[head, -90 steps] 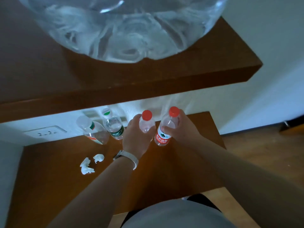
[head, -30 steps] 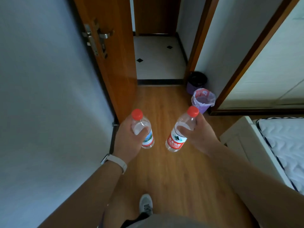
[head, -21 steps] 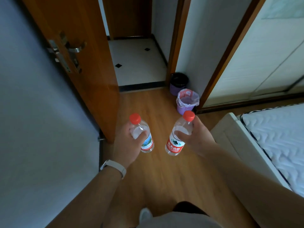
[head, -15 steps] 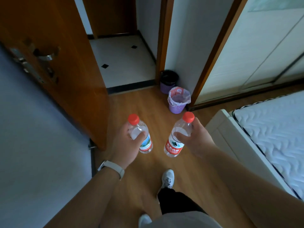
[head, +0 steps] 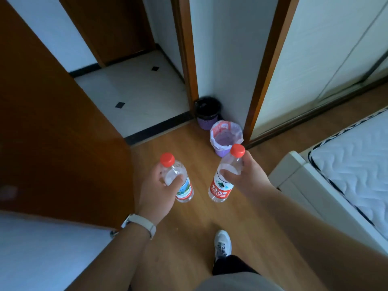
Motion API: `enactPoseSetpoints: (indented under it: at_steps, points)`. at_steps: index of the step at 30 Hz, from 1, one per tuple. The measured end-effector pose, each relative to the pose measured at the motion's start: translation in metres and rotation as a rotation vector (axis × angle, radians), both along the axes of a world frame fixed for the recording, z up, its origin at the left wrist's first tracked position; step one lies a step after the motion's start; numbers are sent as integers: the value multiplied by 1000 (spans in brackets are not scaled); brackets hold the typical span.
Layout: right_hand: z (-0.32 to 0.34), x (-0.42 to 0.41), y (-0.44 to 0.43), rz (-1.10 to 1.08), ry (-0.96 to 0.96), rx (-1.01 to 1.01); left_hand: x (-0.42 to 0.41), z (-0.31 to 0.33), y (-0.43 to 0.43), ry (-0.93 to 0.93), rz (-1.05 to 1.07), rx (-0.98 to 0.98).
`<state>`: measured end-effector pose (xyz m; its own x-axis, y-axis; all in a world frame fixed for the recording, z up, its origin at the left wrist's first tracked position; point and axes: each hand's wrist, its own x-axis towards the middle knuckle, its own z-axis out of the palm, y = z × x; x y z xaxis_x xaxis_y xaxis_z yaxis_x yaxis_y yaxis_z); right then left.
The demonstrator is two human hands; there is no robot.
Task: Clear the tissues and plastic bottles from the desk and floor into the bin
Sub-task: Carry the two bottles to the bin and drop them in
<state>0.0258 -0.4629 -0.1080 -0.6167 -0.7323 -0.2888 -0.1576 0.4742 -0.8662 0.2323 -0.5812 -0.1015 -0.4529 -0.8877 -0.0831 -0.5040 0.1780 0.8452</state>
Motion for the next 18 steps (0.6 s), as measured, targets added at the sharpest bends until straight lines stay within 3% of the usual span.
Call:
enactPoseSetpoints:
  at_steps: [6,18]
  points:
    - [10,-88,-40,-24,82,19,-85,4,-42,22,-78,11]
    - [-11,-169,-78,-164,92,53,-188,2,-127,-9,-182,-54]
